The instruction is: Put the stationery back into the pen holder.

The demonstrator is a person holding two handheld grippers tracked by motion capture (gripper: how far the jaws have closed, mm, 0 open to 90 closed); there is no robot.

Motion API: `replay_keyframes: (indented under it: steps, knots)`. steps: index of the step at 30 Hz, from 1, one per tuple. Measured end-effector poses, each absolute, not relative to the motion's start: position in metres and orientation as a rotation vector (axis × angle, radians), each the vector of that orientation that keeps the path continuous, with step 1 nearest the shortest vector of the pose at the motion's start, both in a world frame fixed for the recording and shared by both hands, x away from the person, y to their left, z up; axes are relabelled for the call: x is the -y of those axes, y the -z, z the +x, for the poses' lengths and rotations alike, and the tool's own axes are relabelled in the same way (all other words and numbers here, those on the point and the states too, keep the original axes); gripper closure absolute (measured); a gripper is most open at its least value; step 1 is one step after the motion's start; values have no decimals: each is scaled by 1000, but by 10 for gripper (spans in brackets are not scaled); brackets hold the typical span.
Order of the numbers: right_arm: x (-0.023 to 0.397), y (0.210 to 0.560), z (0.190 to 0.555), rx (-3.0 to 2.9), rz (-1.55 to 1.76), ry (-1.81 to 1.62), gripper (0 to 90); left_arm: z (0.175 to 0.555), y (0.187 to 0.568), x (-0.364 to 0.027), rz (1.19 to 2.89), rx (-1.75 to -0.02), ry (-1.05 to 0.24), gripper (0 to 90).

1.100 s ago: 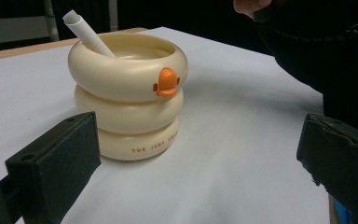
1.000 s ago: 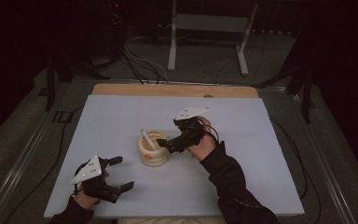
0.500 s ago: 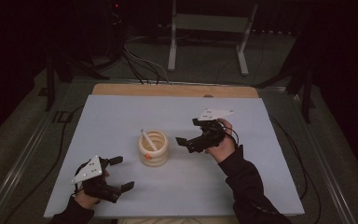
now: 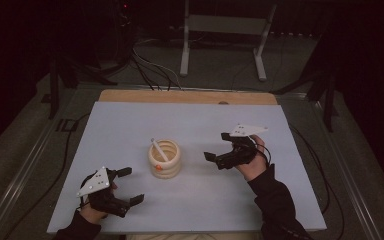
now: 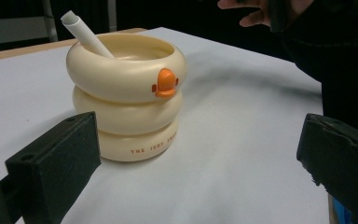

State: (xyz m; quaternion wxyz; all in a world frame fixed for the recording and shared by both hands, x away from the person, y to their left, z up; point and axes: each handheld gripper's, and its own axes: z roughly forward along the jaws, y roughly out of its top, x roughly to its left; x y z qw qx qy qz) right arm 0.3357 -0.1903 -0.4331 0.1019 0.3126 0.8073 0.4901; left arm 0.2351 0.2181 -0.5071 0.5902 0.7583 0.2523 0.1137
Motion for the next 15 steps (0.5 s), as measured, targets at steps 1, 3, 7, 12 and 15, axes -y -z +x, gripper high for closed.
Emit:
replay_keyframes:
  steps: [1, 3, 7, 12, 15]
  knots:
    - [193, 435, 334, -2377, 927, -1450, 0, 235, 507, -218, 1766, -586, -266, 0]
    - [201, 441, 332, -2368, 947, -1461, 0, 235, 507, -218, 1765, -586, -265, 0]
    - [211, 448, 328, -2350, 977, -1467, 0, 235, 507, -218, 1765, -588, -265, 0]
    - [223, 458, 323, -2336, 1007, -1469, 0, 235, 507, -218, 1764, -587, -266, 0]
    - [230, 464, 319, -2331, 1033, -1473, 0, 235, 507, -219, 1763, -588, -267, 0]
